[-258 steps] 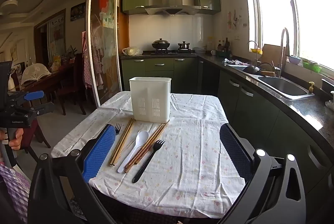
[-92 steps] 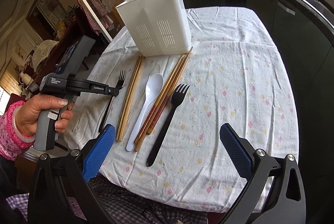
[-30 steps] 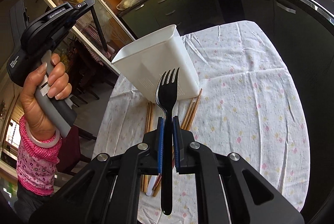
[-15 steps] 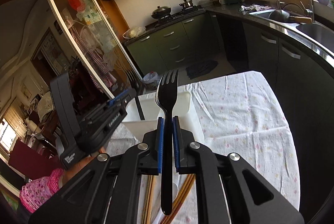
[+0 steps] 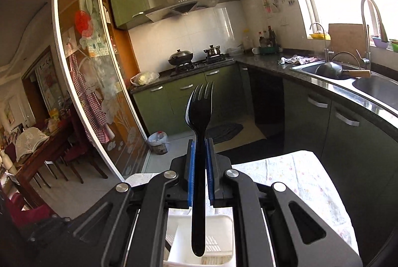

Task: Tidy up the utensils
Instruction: 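Drop the fork into the white basket with the left tool while the right tool carries its fork over it, then open the right tool to drop its black fork into the basket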

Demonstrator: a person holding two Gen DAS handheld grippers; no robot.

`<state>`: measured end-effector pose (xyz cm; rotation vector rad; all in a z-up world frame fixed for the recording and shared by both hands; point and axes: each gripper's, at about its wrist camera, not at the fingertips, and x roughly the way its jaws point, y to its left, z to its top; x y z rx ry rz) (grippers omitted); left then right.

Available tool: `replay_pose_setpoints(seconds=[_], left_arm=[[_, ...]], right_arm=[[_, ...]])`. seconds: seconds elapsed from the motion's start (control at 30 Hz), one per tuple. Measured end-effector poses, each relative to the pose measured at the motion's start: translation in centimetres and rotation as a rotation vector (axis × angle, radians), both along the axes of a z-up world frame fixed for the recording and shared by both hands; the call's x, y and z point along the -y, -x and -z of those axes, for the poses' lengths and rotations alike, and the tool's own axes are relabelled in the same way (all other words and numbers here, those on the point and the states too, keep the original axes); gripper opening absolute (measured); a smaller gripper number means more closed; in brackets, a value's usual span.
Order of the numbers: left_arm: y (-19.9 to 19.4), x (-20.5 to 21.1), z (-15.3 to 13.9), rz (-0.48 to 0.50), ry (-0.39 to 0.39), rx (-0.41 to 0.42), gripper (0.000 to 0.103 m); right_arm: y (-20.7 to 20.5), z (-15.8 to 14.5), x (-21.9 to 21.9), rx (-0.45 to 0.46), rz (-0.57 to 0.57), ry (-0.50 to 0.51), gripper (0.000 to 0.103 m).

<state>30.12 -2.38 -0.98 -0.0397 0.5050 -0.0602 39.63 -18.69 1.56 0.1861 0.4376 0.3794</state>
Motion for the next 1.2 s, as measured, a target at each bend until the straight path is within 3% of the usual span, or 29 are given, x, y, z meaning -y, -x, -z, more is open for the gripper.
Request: replay_pose_setpoints(seconds=[0.37,0.63,0.67,0.8,1.03,1.1,1.2], left_arm=[[0.3,0.7,-0.2,-0.001,-0.007,-0.011,0.009],[0.0,1.3,0.2,0.002,-0.007,-0.042,0.009],[0.0,1.3,0.3,0.003,-0.009,-0.046,0.009],[0.3,1.6,0.6,0.008,-0.015,-0.066,0.009],[2.5,1.3,1.9,-0.004,-0.020,-0.151,0.018],[3.4,1.1,2.9,-0.002,-0.010,-0.211,0.019],[4.8,1.0,4.6,0.001,0.012,-0.300,0.019]], right_arm=[[4.2,4.7,1.0,0.055,-0.038,0.040,0.009],[6.6,6.8,1.8,0.029,-0.066,0.094,0.010],[6.8,7.0,1.9,0.026,-0.070,0.099,0.012],[8.0,7.2,2.7,0.011,-0.088,0.099,0.042],[11.9,7.4,5.2,-0.057,-0.126,0.065,0.050],[13.2,7.9,5.8,-0.098,-0.151,0.066,0.061],[14.7,9.2,6.6,-0.173,-0.171,0.096,0.061]])
